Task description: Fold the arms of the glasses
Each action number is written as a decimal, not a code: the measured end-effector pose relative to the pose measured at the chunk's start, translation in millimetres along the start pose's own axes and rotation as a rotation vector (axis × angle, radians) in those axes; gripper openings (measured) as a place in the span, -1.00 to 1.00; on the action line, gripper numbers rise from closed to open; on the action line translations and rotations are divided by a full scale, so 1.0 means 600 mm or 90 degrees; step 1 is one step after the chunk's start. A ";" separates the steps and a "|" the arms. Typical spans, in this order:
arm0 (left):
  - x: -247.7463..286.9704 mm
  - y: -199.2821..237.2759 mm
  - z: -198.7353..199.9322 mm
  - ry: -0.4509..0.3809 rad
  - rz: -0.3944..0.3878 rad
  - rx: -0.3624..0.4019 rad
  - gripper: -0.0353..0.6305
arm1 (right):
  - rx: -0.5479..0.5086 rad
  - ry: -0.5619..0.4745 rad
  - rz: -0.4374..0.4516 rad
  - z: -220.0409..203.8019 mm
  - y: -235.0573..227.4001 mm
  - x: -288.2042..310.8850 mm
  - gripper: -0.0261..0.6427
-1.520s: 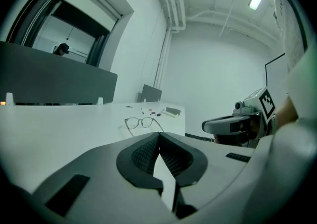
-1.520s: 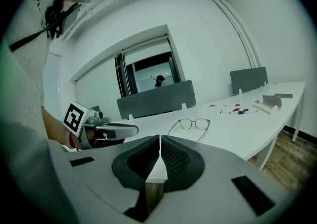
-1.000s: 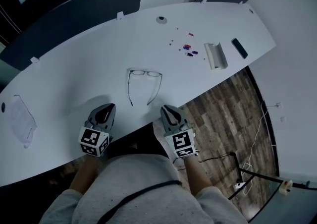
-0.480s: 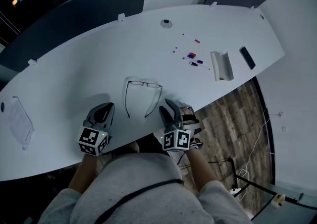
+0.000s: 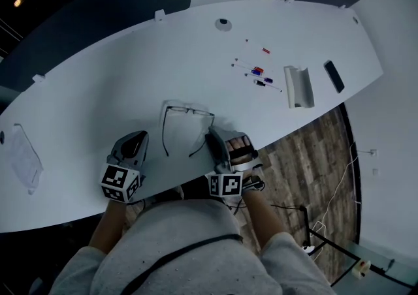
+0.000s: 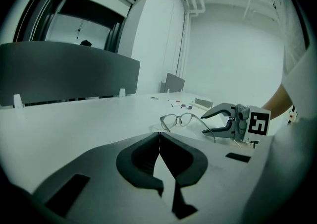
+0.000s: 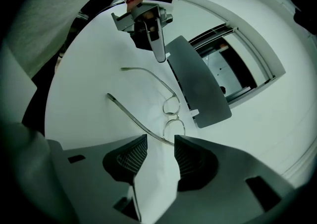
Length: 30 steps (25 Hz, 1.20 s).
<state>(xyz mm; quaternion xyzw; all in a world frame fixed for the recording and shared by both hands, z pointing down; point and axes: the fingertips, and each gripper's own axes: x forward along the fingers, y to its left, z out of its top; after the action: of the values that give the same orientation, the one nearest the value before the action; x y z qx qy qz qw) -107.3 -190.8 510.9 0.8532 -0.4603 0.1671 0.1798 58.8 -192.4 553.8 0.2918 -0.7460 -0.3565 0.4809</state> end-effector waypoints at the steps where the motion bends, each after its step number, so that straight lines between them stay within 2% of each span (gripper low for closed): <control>1: 0.001 0.002 -0.001 0.001 0.003 -0.001 -0.85 | 0.000 -0.005 -0.004 0.000 -0.002 0.002 -0.39; 3: 0.003 0.007 -0.003 0.004 0.007 -0.001 -0.85 | 0.000 -0.018 -0.015 0.002 -0.006 0.002 -0.53; 8: 0.006 0.019 -0.008 0.010 0.019 -0.002 -0.85 | 0.022 -0.060 -0.025 0.013 -0.024 -0.004 -0.66; 13: 0.004 0.029 -0.018 0.020 0.032 0.001 -0.85 | 0.122 -0.119 0.000 0.026 -0.051 -0.017 -0.81; 16: 0.003 0.032 -0.021 0.023 0.035 0.004 -0.85 | 0.199 -0.164 0.048 0.037 -0.059 -0.026 -0.81; 22: 0.001 0.026 -0.020 0.023 0.020 0.013 -0.84 | 0.370 -0.241 0.191 0.059 -0.047 -0.044 -0.81; 24: 0.001 0.015 -0.022 0.024 -0.001 0.023 -0.84 | 0.406 -0.262 0.232 0.064 -0.039 -0.051 -0.81; 27: 0.000 -0.004 -0.032 0.034 -0.033 0.064 -0.84 | 0.431 -0.282 0.293 0.069 -0.023 -0.058 -0.81; 28: 0.001 -0.011 -0.035 0.037 -0.045 0.078 -0.79 | 0.436 -0.286 0.315 0.068 -0.016 -0.060 -0.81; 30: 0.002 -0.029 -0.032 0.031 -0.077 0.100 -0.52 | 0.449 -0.295 0.354 0.066 -0.007 -0.063 -0.81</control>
<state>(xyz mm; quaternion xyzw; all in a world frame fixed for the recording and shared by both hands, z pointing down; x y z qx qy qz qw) -94.2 -173.9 525.8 0.8866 -0.3886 0.2126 0.1332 36.1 -155.6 519.8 0.1401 -0.9576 0.0036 0.2518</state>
